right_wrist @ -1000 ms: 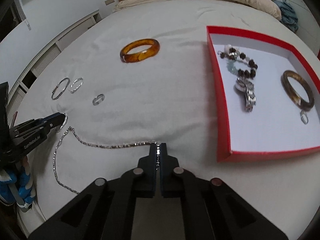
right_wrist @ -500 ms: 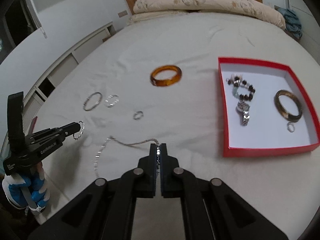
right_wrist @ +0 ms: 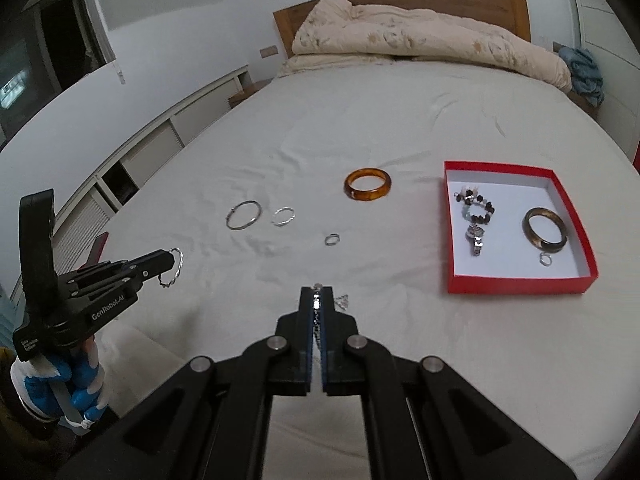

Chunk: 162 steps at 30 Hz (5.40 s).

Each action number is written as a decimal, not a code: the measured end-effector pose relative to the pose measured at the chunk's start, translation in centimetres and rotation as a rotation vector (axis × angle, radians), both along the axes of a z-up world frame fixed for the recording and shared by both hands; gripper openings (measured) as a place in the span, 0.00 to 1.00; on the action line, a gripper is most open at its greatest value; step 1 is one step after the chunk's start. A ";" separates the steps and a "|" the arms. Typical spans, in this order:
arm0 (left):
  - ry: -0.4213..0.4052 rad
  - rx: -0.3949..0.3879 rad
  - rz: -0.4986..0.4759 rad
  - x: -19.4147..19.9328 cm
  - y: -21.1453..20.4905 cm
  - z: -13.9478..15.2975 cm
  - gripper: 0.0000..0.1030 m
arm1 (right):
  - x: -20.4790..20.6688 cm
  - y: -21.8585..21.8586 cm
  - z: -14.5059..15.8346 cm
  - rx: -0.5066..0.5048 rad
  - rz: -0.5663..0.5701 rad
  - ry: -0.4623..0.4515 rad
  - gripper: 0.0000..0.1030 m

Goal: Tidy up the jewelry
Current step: 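Lift the chain and twisted hoop and carry them toward the red box, then lower the chain and hoop into the red box and open both tools, then withdraw both tools from the box and move toward the remaining rings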

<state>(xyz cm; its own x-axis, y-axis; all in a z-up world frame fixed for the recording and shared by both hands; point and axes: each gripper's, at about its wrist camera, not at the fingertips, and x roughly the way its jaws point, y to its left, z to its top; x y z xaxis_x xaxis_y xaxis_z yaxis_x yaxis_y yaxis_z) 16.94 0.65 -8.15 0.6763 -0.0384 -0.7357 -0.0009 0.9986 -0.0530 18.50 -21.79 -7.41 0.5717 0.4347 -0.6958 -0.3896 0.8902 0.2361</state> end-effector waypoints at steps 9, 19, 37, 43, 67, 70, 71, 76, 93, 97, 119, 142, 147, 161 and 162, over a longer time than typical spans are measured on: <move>-0.056 0.008 -0.027 -3.8 -1.0 2.3 0.03 | -3.7 -0.1 2.4 -0.004 0.005 -0.043 0.02; -0.107 0.013 -0.066 -6.2 -2.5 4.3 0.03 | -6.4 -0.7 4.8 -0.003 -0.004 -0.092 0.02; -0.127 -0.032 -0.169 -3.4 -7.2 6.3 0.03 | -6.0 -5.4 9.2 -0.018 -0.097 -0.159 0.02; -0.128 -0.034 -0.238 -0.2 -10.4 7.0 0.03 | -3.1 -8.9 11.3 -0.027 -0.155 -0.196 0.02; 0.067 -0.048 -0.405 21.3 -24.2 -2.6 0.03 | 22.6 -17.1 4.4 -0.041 -0.281 -0.177 0.02; 0.110 -0.054 -0.416 21.6 -24.8 -4.8 0.03 | 23.7 -17.7 2.0 -0.025 -0.297 -0.145 0.02; 0.125 -0.054 -0.421 21.5 -24.9 -5.5 0.03 | 23.6 -17.8 1.1 -0.025 -0.299 -0.132 0.02; 0.164 -0.044 -0.446 20.9 -25.7 -7.3 0.03 | 21.4 -18.9 -3.0 -0.040 -0.312 -0.053 0.02; 0.219 -0.019 -0.435 20.0 -26.2 -8.9 0.22 | 14.9 -21.6 -7.9 -0.007 -0.367 0.084 0.04; 0.214 -0.019 -0.430 19.5 -25.8 -8.5 0.25 | 14.2 -21.9 -7.4 -0.009 -0.387 0.085 0.04; 0.026 -0.003 -0.352 8.1 -20.8 4.5 0.46 | 1.7 -19.4 3.6 0.001 -0.391 -0.056 0.29; -0.133 0.056 -0.231 -3.8 -14.8 10.8 0.53 | -9.2 -14.1 9.9 0.038 -0.301 -0.186 0.30; -0.158 0.056 -0.206 -5.7 -13.6 11.4 0.54 | -10.8 -13.0 10.8 0.042 -0.280 -0.209 0.29; -0.205 0.010 -0.170 -10.1 -8.3 11.2 0.55 | -13.9 -8.8 11.9 0.039 -0.199 -0.246 0.30; -0.197 0.016 -0.164 -10.3 -7.7 10.9 0.56 | -13.9 -8.5 11.7 0.036 -0.194 -0.243 0.30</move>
